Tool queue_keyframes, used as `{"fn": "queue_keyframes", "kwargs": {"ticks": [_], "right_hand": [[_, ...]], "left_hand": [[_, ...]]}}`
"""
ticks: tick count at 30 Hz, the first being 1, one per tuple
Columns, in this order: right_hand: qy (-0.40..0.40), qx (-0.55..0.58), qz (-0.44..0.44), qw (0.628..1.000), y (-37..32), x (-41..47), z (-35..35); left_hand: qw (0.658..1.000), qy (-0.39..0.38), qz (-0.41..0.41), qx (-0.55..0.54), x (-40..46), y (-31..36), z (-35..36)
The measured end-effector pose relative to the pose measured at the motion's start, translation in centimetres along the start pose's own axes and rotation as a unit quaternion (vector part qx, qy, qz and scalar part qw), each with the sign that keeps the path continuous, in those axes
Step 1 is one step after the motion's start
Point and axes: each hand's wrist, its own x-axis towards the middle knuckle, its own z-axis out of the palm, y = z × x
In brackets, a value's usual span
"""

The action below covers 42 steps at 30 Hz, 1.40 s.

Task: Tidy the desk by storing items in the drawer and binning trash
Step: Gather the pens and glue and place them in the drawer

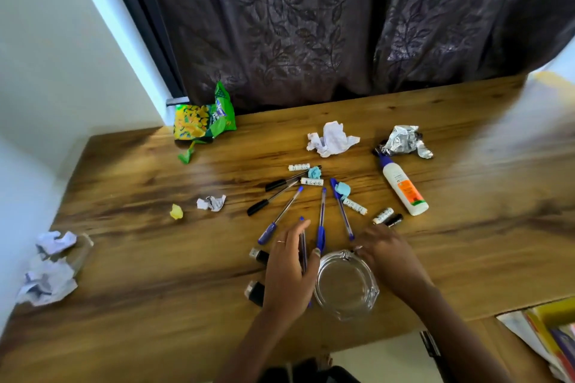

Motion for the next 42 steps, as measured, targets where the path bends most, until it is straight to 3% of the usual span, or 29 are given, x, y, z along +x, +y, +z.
{"fn": "queue_keyframes", "kwargs": {"ticks": [8, 11, 14, 15, 17, 19, 21, 22, 25, 28, 31, 35, 42], "right_hand": [[-0.006, -0.041, -0.019, 0.999, -0.1, 1.1, -0.1], [0.077, -0.039, -0.02, 0.996, -1.1, 2.4, -1.5], [0.192, -0.005, -0.044, 0.98, -3.2, 4.0, -2.7], [0.222, 0.009, -0.058, 0.973, -4.2, 4.5, -3.1], [0.259, 0.037, -0.097, 0.96, -6.3, 5.1, -3.5], [0.271, 0.065, -0.138, 0.95, -8.5, 5.4, -3.6], [0.256, 0.093, -0.165, 0.948, -10.0, 5.4, -3.3], [0.237, 0.103, -0.173, 0.95, -10.5, 5.2, -3.2], [0.168, 0.133, -0.157, 0.964, -10.7, 4.5, -3.0], [0.157, 0.149, -0.087, 0.972, -9.1, 4.3, -2.9], [0.142, 0.095, 0.06, 0.983, -6.2, 5.1, -1.8], [-0.018, 0.085, 0.269, 0.959, -3.1, 5.8, -0.6], [-0.015, 0.089, 0.278, 0.956, -3.4, 6.1, 0.7]], "left_hand": [[0.997, 0.025, 0.015, -0.07, 3.1, 0.7, -0.9], [0.995, 0.036, -0.014, -0.09, 3.7, 1.0, -1.2], [0.968, 0.009, -0.137, -0.212, 4.4, 2.6, -2.2], [0.936, -0.022, -0.213, -0.279, 4.8, 3.2, -2.6], [0.838, -0.12, -0.369, -0.384, 5.9, 4.0, -3.6], [0.734, -0.192, -0.425, -0.493, 7.0, 3.6, -4.6], [0.626, -0.188, -0.449, -0.61, 8.2, 3.1, -5.6], [0.595, -0.166, -0.452, -0.643, 8.6, 2.9, -5.9], [0.598, -0.101, -0.429, -0.669, 9.4, 1.6, -6.2], [0.59, -0.1, -0.414, -0.686, 9.4, 0.2, -6.2], [0.588, -0.112, -0.393, -0.698, 8.7, -0.4, -6.1], [0.587, -0.131, -0.375, -0.705, 8.1, -1.1, -5.4], [0.588, -0.136, -0.354, -0.714, 8.0, -1.1, -4.9]]}}
